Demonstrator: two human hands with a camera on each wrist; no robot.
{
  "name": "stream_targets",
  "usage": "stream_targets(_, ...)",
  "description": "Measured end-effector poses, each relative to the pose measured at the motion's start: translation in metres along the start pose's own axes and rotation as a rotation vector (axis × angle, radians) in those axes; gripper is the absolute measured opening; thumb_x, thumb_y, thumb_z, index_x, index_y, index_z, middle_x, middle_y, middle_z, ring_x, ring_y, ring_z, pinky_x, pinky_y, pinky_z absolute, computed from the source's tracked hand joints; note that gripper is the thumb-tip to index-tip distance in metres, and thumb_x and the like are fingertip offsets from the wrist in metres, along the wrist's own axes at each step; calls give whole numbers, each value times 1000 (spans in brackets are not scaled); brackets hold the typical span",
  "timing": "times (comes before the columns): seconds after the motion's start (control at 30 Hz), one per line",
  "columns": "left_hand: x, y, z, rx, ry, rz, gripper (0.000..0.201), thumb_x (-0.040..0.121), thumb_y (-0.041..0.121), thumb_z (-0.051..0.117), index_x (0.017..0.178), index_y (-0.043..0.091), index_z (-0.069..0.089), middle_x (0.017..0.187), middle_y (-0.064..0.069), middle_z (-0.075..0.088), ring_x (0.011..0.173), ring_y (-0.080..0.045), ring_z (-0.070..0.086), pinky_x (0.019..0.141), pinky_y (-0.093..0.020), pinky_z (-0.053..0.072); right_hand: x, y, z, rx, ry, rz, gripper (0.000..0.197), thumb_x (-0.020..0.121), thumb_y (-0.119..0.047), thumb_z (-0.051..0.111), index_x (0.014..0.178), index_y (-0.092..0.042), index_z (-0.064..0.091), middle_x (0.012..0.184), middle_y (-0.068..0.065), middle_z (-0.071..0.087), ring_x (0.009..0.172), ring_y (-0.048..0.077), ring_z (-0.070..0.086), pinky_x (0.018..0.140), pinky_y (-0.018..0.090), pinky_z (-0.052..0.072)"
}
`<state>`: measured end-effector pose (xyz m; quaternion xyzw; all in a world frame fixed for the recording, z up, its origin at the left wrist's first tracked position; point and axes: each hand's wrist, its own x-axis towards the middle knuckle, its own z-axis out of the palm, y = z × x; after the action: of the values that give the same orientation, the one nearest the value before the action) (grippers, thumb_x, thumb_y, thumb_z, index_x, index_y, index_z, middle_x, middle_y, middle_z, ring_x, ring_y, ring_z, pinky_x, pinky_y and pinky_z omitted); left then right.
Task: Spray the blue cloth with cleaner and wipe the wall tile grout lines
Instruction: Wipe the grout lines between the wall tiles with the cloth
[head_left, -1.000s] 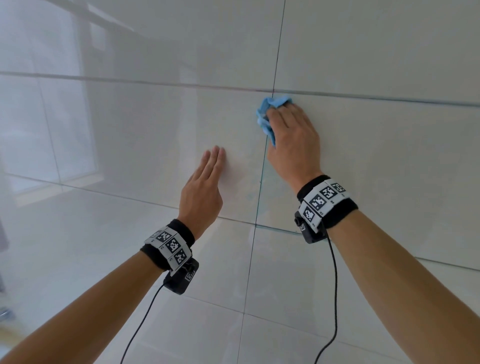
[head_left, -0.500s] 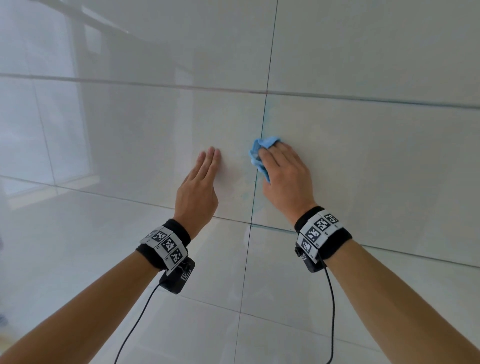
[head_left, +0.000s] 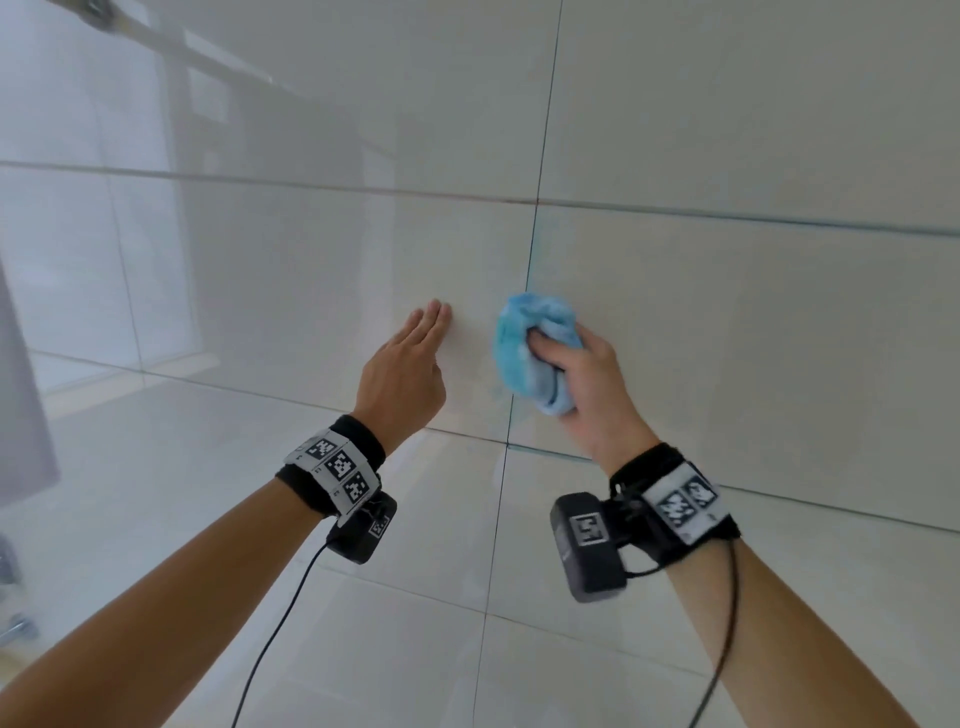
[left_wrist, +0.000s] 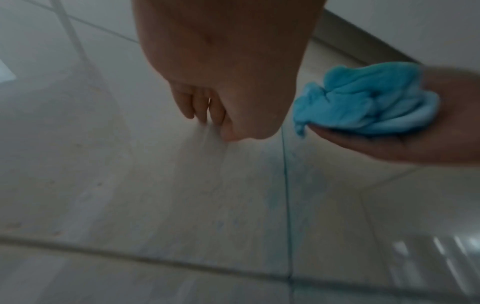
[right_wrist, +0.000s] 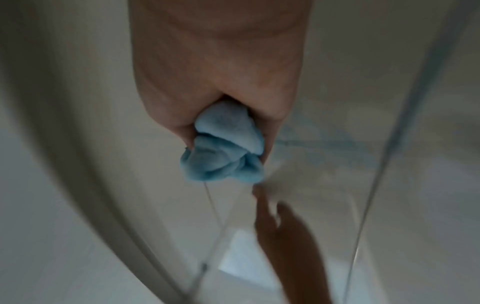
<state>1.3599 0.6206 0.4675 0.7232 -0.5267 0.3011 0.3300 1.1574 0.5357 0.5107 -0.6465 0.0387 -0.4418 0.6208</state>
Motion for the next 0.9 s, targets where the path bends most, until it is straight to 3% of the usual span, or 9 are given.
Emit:
stream_targets(0.1, -4, 14, -26, -271, -33, -56, 46, 105, 12, 46, 151, 16, 52, 151, -2, 58, 136, -22, 57, 112, -31, 45, -28, -5, 0, 525, -91, 294, 29, 107, -19, 48, 109, -13, 76, 108, 7, 75, 95, 16, 73, 81, 28, 60)
stream_targets(0.2, -21, 44, -52, -748, -230, -116, 35, 109, 14, 44, 137, 20, 63, 120, 0, 76, 111, -18, 70, 98, -35, 57, -50, -7, -1, 564, -95, 330, 30, 101, -21, 52, 105, -7, 78, 113, 13, 72, 101, 22, 72, 86, 32, 61)
stream_targets(0.27, -34, 61, -61, -955, -343, -181, 33, 111, 18, 41, 130, 15, 68, 118, -5, 75, 111, -26, 70, 96, -44, 59, -60, -7, -1, 577, -95, 337, 26, 98, -18, 51, 104, -5, 72, 100, 13, 76, 87, 20, 76, 72, 30, 62)
stream_targets(0.33, -43, 69, -67, -1054, -321, -248, 33, 112, 17, 41, 122, 5, 70, 116, -17, 73, 110, -36, 68, 96, -53, 57, -66, -5, -5, 552, -108, 342, 25, 97, -16, 51, 99, -6, 74, 93, 11, 76, 81, 18, 75, 68, 28, 61)
stream_targets(0.43, -50, 76, -72, -1102, -260, -316, 27, 109, 10, 46, 111, -3, 70, 106, -24, 71, 95, -34, 68, 87, -50, 57, -71, -1, -13, 461, -130, 340, 29, 95, -18, 54, 96, -13, 83, 102, 9, 76, 90, 18, 73, 76, 26, 60)
stream_targets(0.53, -51, 77, -74, -1150, -183, -320, 15, 103, 4, 56, 100, -1, 70, 88, -11, 70, 78, -18, 64, 70, -32, 53, -69, 7, -23, 340, -49, 290, 26, 102, -18, 52, 107, -11, 77, 96, 6, 75, 84, 14, 70, 69, 23, 56)
stream_targets(0.67, -56, 89, -76, -1130, -160, -161, 9, 101, -1, 61, 102, -3, 70, 87, -13, 72, 74, -18, 64, 67, -26, 50, -59, 21, -30, 216, 122, 228, 36, 98, -25, 67, 123, 0, 67, 100, 13, 71, 88, 20, 67, 68, 25, 55)
stream_targets(0.8, -61, 107, -68, -883, -263, -1, 18, 99, 2, 64, 102, 14, 77, 90, 6, 75, 79, -8, 69, 71, -21, 52, -61, 20, -17, 195, 162, 196, 28, 98, -21, 68, 118, -2, 65, 99, 18, 70, 85, 26, 69, 69, 36, 58)
stream_targets(0.9, -59, 101, -66, -773, -173, 45, 36, 99, 0, 63, 101, 32, 79, 103, 8, 69, 93, -11, 66, 77, -23, 53, -62, 17, -16, 268, 97, 206, 43, 90, -34, 71, 123, -7, 63, 110, 18, 65, 95, 26, 66, 83, 34, 56)
